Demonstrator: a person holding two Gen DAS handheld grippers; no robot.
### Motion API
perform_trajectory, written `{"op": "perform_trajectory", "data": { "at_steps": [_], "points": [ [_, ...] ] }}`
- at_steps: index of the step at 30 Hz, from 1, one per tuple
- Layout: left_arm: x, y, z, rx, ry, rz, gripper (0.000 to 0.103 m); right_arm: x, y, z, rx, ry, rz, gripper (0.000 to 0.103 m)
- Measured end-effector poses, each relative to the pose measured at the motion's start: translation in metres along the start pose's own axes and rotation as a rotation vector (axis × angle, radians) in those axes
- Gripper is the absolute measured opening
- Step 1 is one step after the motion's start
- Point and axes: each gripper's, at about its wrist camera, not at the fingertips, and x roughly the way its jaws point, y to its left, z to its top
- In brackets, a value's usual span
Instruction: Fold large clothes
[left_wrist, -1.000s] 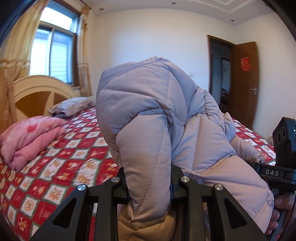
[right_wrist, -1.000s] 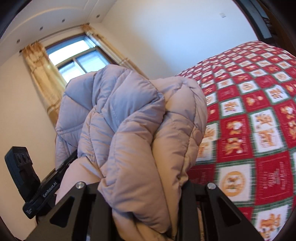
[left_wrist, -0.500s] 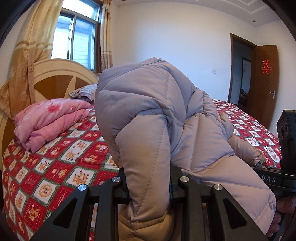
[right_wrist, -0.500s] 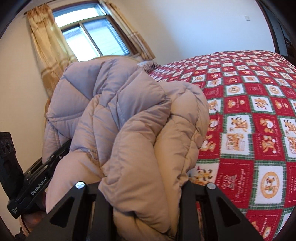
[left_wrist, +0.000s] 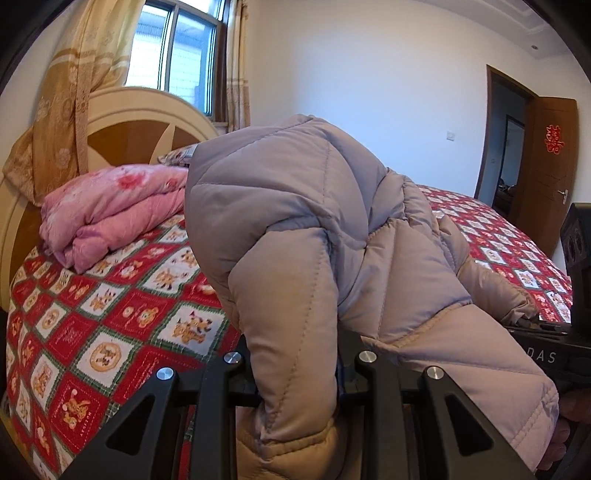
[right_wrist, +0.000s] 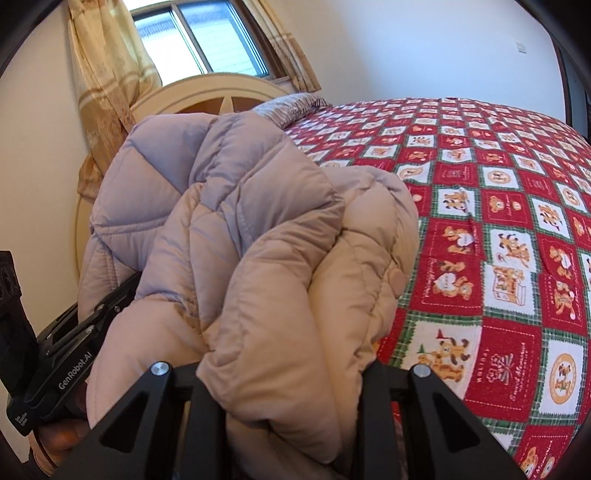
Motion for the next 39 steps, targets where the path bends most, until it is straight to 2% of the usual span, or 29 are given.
{"op": "perform_trajectory", "data": {
  "at_steps": [9, 12, 14, 23, 29, 31, 39],
  "points": [
    [0.02, 0.021, -0.012, -0.032, 0.032, 0.019, 0.03, 0.024, 0.009, 0.0, -0.019, 0.036, -0.021, 0.025],
    [0.027, 0.027, -0.016, -0.036, 0.048, 0.053, 0.041, 0.029, 0.012, 0.002, -0.018, 0.041, -0.031, 0.026],
    [0.031, 0.032, -0.019, -0.043, 0.058, 0.082, 0.055, 0.032, 0.013, 0.001, -0.02, 0.045, -0.05, 0.026],
    [0.044, 0.044, -0.028, -0.036, 0.085, 0.145, 0.082, 0.044, 0.005, -0.006, -0.002, 0.054, -0.158, 0.037],
    [0.051, 0.048, -0.031, -0.047, 0.093, 0.165, 0.094, 0.048, -0.001, -0.009, 0.003, 0.059, -0.191, 0.045],
    [0.053, 0.048, -0.032, -0.054, 0.1, 0.169, 0.097, 0.05, -0.005, -0.01, 0.016, 0.057, -0.197, 0.051],
    [0.059, 0.049, -0.034, -0.064, 0.11, 0.177, 0.101, 0.057, -0.017, -0.014, 0.045, 0.058, -0.192, 0.058]
  ]
}}
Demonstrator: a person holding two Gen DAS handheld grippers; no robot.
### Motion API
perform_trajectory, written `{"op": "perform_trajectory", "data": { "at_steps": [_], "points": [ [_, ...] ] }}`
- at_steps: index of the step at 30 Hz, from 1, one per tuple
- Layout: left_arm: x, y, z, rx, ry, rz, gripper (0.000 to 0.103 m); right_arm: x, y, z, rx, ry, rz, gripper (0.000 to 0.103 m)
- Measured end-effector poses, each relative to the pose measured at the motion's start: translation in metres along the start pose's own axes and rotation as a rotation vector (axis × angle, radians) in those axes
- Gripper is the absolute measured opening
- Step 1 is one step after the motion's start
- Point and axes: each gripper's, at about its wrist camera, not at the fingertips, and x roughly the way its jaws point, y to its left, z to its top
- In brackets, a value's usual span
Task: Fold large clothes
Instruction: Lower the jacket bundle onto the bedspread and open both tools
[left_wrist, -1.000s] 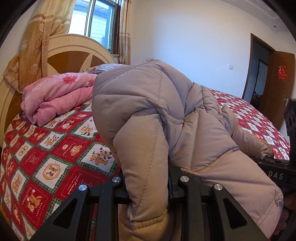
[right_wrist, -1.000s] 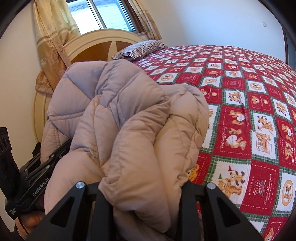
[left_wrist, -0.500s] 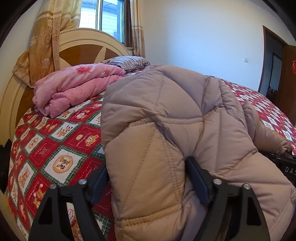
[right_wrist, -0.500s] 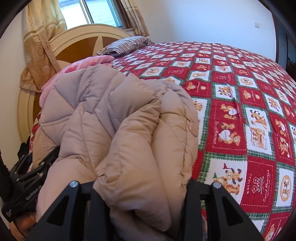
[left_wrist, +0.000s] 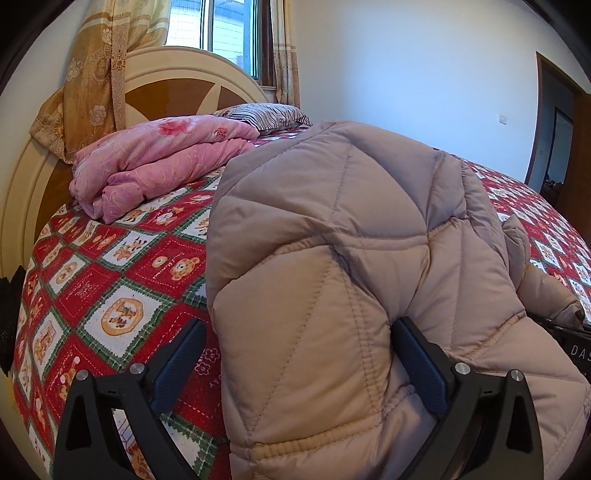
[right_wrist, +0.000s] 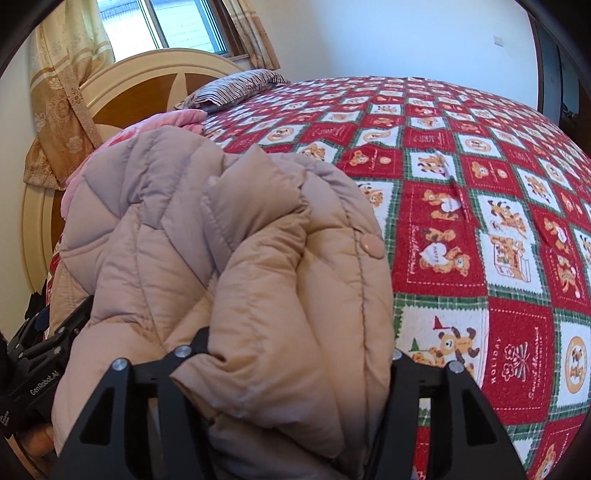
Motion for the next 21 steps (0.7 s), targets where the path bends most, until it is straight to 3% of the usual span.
{"op": "perform_trajectory", "data": {
  "at_steps": [6, 9, 11, 15, 18, 21],
  "points": [
    [0.003, 0.0, -0.001, -0.005, 0.004, 0.004, 0.102, 0.008, -0.005, -0.002, 0.01, 0.015, -0.001, 0.068],
    [-0.015, -0.001, 0.005, 0.015, 0.025, 0.051, 0.102, -0.006, -0.005, 0.004, 0.01, 0.015, -0.014, 0.071],
    [-0.046, -0.003, 0.009, 0.037, -0.014, 0.071, 0.102, -0.035, -0.003, 0.005, 0.022, -0.011, -0.019, 0.072],
    [-0.115, -0.001, 0.008, 0.055, -0.091, 0.095, 0.102, -0.112, 0.014, -0.005, -0.032, -0.148, -0.079, 0.094],
    [-0.159, 0.006, 0.003, 0.043, -0.146, 0.111, 0.102, -0.155, 0.033, -0.017, -0.102, -0.202, -0.109, 0.095],
    [-0.186, 0.01, -0.001, 0.029, -0.184, 0.107, 0.102, -0.179, 0.046, -0.027, -0.136, -0.232, -0.085, 0.095]
  ]
}}
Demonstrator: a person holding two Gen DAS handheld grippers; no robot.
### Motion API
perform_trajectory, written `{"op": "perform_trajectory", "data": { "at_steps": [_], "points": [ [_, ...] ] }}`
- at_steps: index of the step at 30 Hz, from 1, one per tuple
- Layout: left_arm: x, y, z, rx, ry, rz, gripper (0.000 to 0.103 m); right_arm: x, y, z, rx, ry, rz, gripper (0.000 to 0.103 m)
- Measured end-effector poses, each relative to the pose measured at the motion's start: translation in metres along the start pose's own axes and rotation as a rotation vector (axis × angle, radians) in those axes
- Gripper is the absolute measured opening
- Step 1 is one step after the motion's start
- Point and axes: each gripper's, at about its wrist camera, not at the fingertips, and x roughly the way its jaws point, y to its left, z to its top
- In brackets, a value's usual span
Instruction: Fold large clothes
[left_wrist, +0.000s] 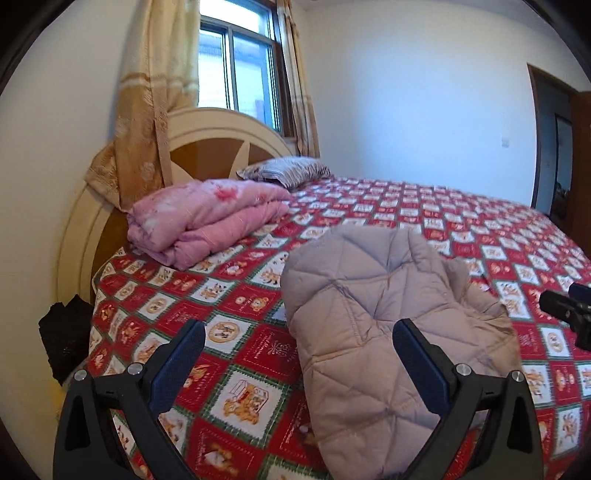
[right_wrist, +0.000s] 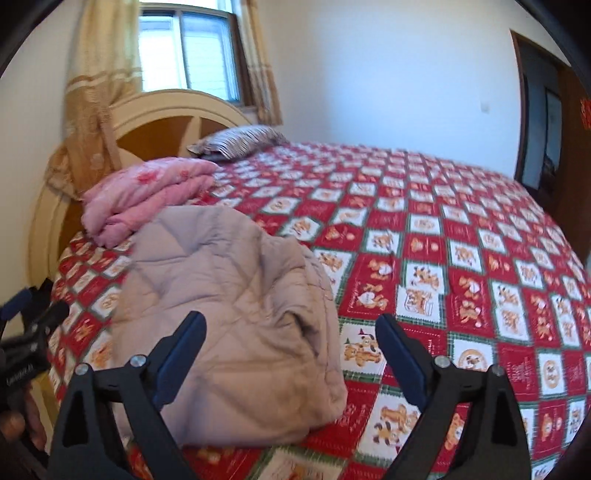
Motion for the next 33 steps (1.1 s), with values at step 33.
{"op": "perform_trajectory", "data": {
  "at_steps": [33],
  "points": [
    [-0.028, 0.004, 0.006, -0.017, -0.04, -0.022, 0.102, -0.038, 0.008, -0.003, -0.016, -0.048, 0.005, 0.095]
  ]
}}
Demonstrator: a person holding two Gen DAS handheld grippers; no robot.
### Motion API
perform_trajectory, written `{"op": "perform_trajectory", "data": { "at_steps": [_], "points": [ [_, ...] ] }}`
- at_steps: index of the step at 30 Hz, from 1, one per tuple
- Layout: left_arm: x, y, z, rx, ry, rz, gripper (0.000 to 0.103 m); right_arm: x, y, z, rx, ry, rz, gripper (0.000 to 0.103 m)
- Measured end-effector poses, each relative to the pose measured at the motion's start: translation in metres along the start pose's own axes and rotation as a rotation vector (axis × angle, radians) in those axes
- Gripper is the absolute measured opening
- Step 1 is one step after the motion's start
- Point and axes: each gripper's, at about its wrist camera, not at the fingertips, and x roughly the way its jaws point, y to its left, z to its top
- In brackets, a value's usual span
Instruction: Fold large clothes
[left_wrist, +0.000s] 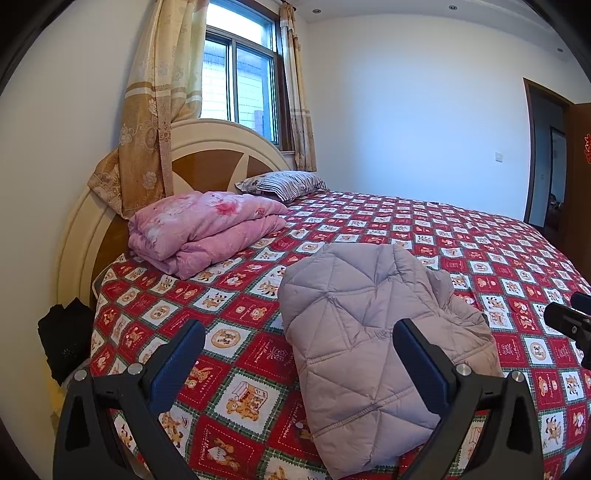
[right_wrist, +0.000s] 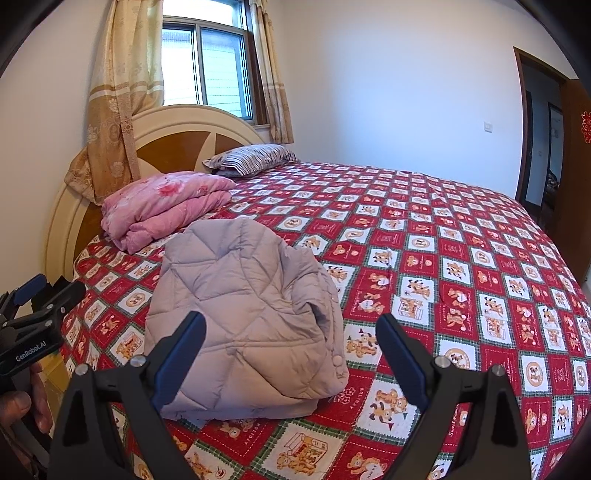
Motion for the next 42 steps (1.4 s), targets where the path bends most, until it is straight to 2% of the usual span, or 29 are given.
{"op": "perform_trajectory", "data": {
  "at_steps": [38, 42],
  "points": [
    [0.0038, 0.0004, -0.0056, -0.006, 0.007, -0.003, 0.102, -0.002, 0.0055, -0.0018, 0.004, -0.001, 0.01, 0.095],
    [0.0008, -0.0004, -0.0046, -0.001, -0.011, -0.002, 0.102, -0.0045, 0.0059, -0.0024, 0.002, -0.012, 0.01, 0.096]
  ]
}}
